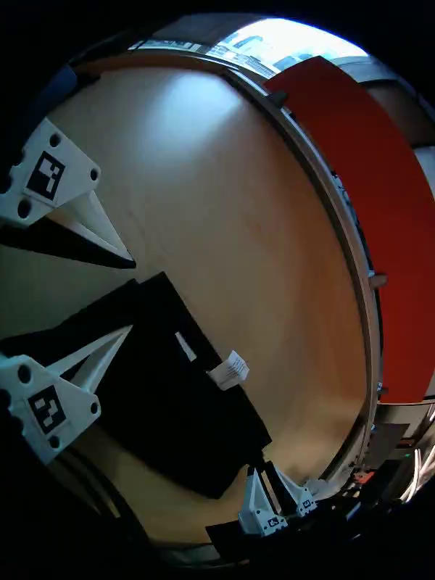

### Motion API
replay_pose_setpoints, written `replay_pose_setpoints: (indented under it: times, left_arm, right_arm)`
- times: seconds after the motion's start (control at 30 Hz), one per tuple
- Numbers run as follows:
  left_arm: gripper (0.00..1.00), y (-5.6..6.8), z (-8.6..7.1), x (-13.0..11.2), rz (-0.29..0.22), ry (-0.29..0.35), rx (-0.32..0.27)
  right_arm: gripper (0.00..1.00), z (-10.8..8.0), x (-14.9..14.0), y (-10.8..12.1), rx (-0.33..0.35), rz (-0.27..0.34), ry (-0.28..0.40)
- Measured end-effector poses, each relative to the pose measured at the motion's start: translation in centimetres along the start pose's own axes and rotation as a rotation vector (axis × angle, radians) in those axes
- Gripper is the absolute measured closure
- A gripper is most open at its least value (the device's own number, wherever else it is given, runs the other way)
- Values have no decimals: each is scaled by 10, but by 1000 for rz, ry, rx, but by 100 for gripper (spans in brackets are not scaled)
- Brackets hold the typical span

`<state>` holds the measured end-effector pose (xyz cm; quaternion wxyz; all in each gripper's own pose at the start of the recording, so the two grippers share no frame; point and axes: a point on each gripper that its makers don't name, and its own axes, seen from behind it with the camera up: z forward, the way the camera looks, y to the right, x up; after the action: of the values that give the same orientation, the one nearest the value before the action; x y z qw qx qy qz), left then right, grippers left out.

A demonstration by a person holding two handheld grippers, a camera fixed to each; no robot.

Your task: Fold towel

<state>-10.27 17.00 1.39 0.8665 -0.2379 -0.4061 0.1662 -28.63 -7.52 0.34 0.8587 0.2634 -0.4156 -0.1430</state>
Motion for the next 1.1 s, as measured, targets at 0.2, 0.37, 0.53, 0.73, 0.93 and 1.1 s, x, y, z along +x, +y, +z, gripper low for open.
replay_pose_setpoints:
  times: [0.2,0.37,0.53,0.73,0.93,1.1]
  left_arm:
    - [52,-10,-4,9,-1,20,26]
    - [34,-16,-8,12,-13,25,37]
    - [12,-19,-13,10,-29,23,35]
    - [7,-17,-20,5,-55,18,22]
    - [7,-12,-29,-1,-83,16,3]
    - [7,-8,-37,-8,-85,20,0]
  right_arm:
    - [65,1,7,11,-32,12,13]
    - [51,0,11,16,-51,18,20]
    - [21,-4,11,16,-61,23,28]
    - [10,-11,8,10,-56,33,36]
    - [11,-20,0,4,-57,36,34]
    - [11,-27,-8,-3,-56,44,34]
